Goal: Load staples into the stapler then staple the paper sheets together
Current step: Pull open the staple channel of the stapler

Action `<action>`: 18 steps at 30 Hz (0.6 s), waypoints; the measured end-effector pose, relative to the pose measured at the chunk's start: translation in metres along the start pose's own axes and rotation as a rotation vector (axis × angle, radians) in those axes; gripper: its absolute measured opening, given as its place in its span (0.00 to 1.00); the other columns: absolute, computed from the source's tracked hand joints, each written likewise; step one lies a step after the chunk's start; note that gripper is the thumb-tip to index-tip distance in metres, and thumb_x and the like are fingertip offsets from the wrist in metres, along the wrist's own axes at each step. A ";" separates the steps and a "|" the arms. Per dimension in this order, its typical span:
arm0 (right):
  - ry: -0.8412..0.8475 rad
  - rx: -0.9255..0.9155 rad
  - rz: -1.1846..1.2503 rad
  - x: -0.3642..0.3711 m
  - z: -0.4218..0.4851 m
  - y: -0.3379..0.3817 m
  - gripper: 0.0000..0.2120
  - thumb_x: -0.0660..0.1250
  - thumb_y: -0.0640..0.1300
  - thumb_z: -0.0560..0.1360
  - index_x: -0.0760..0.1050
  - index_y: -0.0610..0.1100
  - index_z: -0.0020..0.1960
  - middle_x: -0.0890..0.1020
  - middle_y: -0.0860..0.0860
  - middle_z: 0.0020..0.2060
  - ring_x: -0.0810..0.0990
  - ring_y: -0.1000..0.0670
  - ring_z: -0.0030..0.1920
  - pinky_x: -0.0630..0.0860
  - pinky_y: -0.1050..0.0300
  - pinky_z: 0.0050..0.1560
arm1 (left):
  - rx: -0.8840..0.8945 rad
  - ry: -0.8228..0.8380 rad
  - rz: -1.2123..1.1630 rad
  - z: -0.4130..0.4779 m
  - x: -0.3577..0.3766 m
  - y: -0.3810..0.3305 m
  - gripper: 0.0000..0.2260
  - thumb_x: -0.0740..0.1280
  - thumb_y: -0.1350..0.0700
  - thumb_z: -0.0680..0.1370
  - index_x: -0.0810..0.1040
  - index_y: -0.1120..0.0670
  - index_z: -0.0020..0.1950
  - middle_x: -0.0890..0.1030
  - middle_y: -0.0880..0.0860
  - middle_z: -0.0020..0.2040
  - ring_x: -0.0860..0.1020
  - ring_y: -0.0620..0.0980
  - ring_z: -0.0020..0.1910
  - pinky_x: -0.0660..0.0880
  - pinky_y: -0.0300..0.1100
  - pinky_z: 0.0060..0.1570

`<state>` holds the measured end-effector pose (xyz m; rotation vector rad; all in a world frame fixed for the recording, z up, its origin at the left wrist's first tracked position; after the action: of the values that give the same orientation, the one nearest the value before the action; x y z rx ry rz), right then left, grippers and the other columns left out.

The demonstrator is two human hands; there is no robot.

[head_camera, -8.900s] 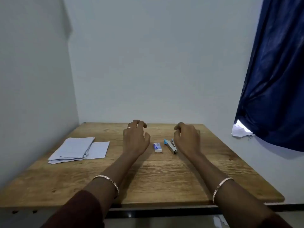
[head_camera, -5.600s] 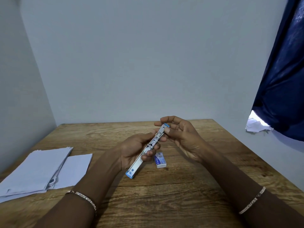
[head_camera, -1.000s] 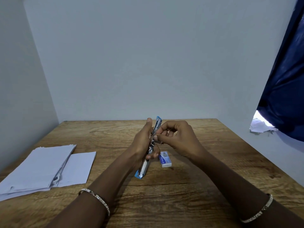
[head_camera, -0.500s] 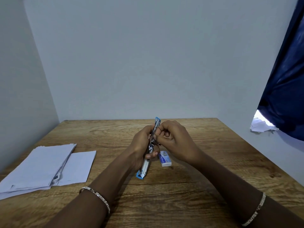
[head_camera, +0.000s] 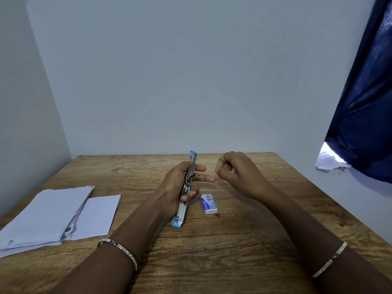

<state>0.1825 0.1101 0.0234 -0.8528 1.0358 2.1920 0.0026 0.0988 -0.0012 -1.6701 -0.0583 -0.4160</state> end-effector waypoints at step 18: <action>0.361 0.160 -0.131 0.005 -0.002 -0.031 0.03 0.70 0.38 0.76 0.79 0.43 0.50 0.81 0.52 0.43 0.77 0.56 0.41 0.71 0.61 0.45 | -0.019 -0.117 0.022 0.005 -0.011 0.003 0.10 0.58 0.65 0.77 0.77 0.60 0.53 0.81 0.56 0.35 0.64 0.44 0.16 0.57 0.31 0.14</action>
<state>0.2017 0.1267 0.0048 -1.2328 1.2648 1.8577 -0.0056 0.1057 -0.0078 -1.7111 -0.1229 -0.3034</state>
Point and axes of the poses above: each hand's wrist, its own z-axis towards the middle knuckle, its own x-axis out of the palm, y = z × x, the point moved 2 cm from there along z, towards the middle knuckle
